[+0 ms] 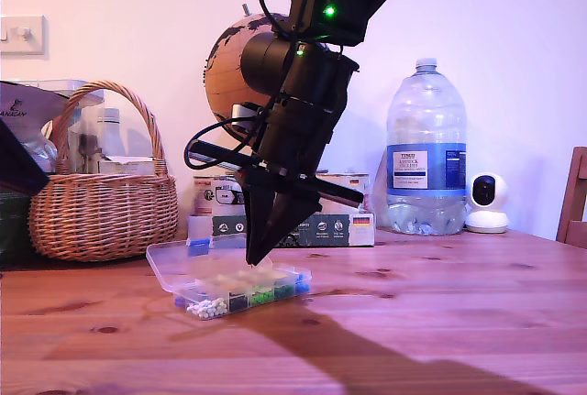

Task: Sort the loose pins on the table into their correct compartments

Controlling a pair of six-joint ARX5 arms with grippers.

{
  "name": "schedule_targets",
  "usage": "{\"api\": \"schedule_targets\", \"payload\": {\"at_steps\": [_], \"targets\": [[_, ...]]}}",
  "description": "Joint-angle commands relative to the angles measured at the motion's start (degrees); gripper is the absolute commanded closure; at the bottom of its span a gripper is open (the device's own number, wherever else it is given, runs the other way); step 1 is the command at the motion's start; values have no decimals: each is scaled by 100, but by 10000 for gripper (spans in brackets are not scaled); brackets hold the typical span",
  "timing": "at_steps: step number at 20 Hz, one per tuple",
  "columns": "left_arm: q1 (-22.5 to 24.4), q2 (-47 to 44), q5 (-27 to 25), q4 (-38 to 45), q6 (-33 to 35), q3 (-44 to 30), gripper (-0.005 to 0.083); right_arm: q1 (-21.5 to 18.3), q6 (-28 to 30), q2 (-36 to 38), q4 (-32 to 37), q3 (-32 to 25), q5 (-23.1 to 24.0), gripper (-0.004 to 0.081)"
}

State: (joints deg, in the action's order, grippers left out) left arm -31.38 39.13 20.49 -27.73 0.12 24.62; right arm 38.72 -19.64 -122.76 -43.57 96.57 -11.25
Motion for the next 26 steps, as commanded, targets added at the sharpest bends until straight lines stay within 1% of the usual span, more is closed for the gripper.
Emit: {"api": "schedule_targets", "payload": {"at_steps": [1,3,10,12,14,16,19,21,22,24,26], "targets": [[-13,26,2,26,-31,-59,797,17,13,-160,-24,42,24,760],[-13,26,2,28,-31,-59,797,17,15,-160,-42,42,28,731],[-13,26,2,28,-31,-59,797,17,72,-160,-31,42,131,739],[-13,26,0,28,-31,-59,797,17,328,-160,-35,42,122,783],[-13,26,2,31,-31,-59,797,15,361,-155,-46,42,109,783],[-13,26,0,33,-24,-59,797,15,577,-90,-122,42,114,783],[-13,26,0,59,-13,-59,797,15,1064,181,-328,42,131,783],[-13,26,0,133,-13,-59,797,15,1244,466,-522,42,138,783],[-13,24,2,195,-17,-59,797,15,1290,627,-656,42,197,783],[-13,24,2,319,-15,-59,797,13,1467,973,-826,42,586,783],[-13,24,4,466,-17,-59,797,-31,1515,1290,-901,42,684,783]]}}
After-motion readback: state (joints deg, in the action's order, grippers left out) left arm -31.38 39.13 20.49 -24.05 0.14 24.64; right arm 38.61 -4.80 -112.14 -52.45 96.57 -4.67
